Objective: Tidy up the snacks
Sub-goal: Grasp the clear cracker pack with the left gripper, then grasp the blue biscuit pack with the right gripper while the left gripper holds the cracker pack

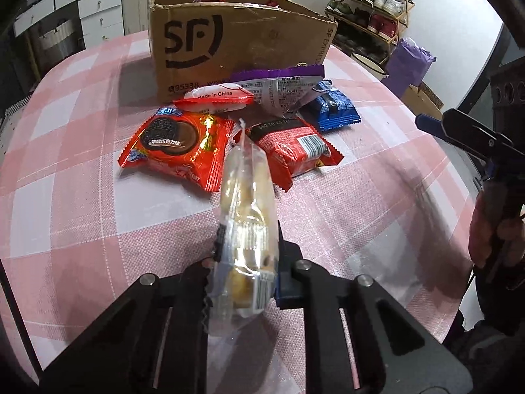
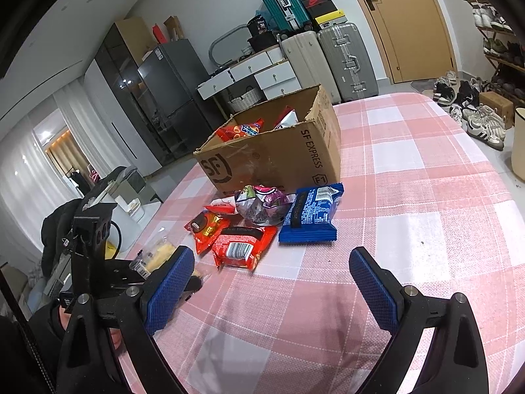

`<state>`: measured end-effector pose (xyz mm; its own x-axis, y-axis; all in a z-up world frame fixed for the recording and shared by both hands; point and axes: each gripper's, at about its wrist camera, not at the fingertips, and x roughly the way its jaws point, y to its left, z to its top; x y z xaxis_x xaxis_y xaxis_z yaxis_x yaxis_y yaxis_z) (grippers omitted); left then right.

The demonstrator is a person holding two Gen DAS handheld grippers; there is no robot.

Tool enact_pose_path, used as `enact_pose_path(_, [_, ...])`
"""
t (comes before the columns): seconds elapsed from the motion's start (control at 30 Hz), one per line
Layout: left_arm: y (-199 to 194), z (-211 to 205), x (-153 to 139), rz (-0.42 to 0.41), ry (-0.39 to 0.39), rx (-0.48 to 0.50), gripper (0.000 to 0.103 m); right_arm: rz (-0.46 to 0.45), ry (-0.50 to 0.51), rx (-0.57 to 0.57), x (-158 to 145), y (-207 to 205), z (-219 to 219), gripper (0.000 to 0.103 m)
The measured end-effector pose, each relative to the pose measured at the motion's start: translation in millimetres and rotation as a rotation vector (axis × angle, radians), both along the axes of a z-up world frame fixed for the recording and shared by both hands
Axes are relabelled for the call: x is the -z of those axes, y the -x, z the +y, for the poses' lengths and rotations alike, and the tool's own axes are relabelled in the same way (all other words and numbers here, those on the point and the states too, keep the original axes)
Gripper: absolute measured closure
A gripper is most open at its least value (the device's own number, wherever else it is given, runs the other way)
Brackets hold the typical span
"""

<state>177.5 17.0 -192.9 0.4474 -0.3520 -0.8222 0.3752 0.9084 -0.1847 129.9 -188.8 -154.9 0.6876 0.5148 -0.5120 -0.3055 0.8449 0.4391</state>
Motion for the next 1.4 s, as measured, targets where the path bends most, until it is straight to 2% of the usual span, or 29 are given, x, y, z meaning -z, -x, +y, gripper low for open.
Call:
enact_pose_path(0.4, [15,12,-12,-0.017,0.023,-0.018,0.092,0.017,0.023,0.021,2,-2,-1,0.006])
enact_pose_path(0.63, [19,24,-17,-0.027,0.053,-0.038,0.092,0.08,0.055,0.05,11,-20,-1,0.006])
enact_pose_path(0.77, [21,32,-17,-0.02,0.072,-0.048,0.092,0.118,0.108,0.062,17,-39,3,0.006])
enact_pose_path(0.9, [24,40,-18,-0.02,0.086,-0.068,0.092,0.146,0.216,0.095,25,-59,11,0.006])
enact_pose_path(1.17, [31,57,-20,-0.02,0.106,-0.102,0.092,0.151,0.265,0.056,34,-88,29,0.006])
enact_pose_path(1.27, [36,60,-19,-0.011,0.134,-0.112,0.092,0.141,0.326,0.061,38,-98,38,0.006])
enact_pose_path(1.33, [38,60,-18,-0.003,0.145,-0.109,0.092,0.155,0.336,0.061,42,-105,41,0.014])
enact_pose_path(1.4, [40,62,-17,-0.002,0.145,-0.114,0.092,0.162,0.349,0.058,45,-111,45,0.016])
